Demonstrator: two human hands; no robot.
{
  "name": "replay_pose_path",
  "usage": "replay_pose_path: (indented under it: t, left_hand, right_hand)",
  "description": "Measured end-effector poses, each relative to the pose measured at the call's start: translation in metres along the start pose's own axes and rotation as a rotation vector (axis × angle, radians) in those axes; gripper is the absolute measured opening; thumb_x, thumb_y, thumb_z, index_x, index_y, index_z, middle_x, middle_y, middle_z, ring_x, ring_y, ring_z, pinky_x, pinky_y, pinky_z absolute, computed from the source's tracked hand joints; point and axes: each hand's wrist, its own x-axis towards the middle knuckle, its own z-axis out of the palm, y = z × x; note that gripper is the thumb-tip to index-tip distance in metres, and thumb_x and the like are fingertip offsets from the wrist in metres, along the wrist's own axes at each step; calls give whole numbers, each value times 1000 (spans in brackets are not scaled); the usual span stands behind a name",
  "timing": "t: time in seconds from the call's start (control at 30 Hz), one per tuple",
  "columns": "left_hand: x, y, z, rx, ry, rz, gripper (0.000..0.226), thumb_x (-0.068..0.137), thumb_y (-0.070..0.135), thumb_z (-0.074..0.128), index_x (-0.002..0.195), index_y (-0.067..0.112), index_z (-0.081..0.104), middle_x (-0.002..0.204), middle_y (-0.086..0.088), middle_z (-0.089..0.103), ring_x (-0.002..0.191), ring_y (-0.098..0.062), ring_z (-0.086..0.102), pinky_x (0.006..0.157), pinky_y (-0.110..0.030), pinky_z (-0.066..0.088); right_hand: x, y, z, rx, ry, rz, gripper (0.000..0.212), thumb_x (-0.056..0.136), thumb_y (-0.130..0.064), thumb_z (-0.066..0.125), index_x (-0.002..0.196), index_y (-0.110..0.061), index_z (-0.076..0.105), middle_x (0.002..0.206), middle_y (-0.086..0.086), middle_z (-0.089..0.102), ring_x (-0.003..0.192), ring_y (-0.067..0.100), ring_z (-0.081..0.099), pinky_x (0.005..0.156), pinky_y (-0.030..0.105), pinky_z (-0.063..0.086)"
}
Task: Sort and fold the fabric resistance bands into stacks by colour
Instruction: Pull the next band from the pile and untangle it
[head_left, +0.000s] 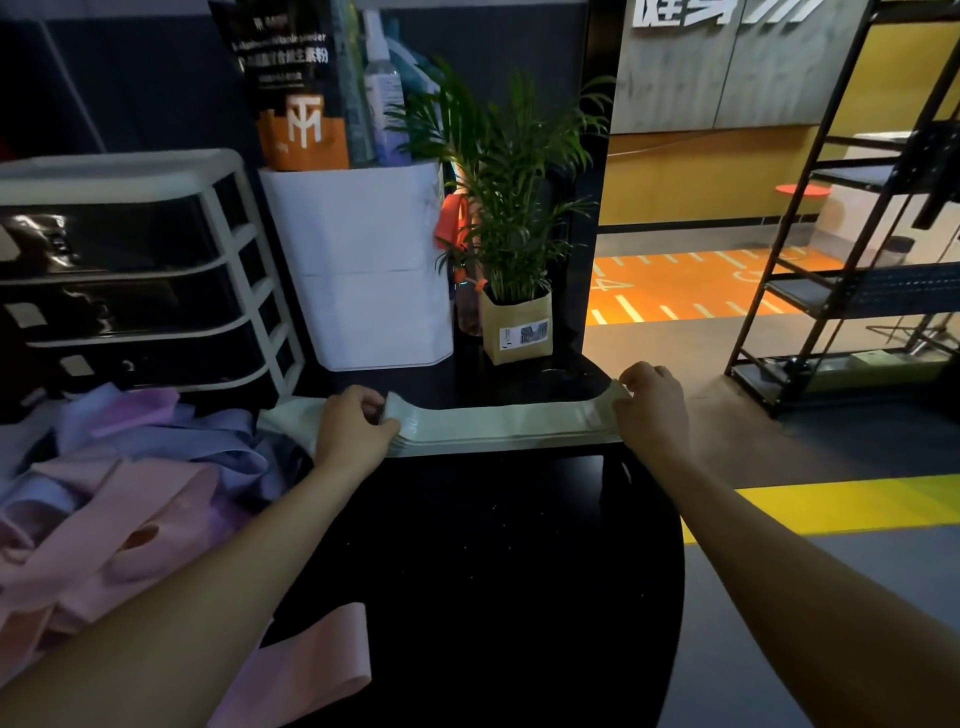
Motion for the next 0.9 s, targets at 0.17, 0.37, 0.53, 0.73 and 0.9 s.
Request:
replay_pose_path:
  t: [0.17,0.37,0.53,0.73,0.9]
  left_hand:
    - [-1,3,-11,67,-104,217,54,72,8,78,119,5,53,125,-14,42,101,-17,50,92,-20,36]
    - [20,4,-20,347,-535,252,102,60,23,87,144,13,31,148,-4,26,133,-18,33,106,-20,24]
    - [30,-1,-15,437,-611,270,97,66,28,84,145,13,30,149,-6,30,133,-20,36,108,-22,26]
    - [29,-6,-13,397,-560,302,63,68,23,82,124,15,54,114,2,46,112,-20,50,92,-22,36]
    - [25,-5,-15,356,-537,321,67,69,20,82,128,15,50,127,-2,46,116,-18,48,91,-19,33]
  right_hand:
    - [-11,-31,3,-139,-14,-331,42,85,-16,63,125,-13,54,127,11,46,118,31,37,95,36,33]
    - [-5,-76,22,-266,-609,-470,85,74,-39,75,145,-25,30,147,3,28,135,30,25,111,45,29]
    - [9,-78,34,-354,-770,-404,88,74,-41,75,146,-27,27,149,3,29,135,30,32,111,49,30]
    - [9,-75,38,-334,-758,-394,77,75,-38,76,141,-27,38,140,4,40,128,30,40,107,49,35]
    - [7,-79,37,-334,-780,-362,75,78,-35,73,142,-28,35,141,4,37,127,29,40,105,45,39]
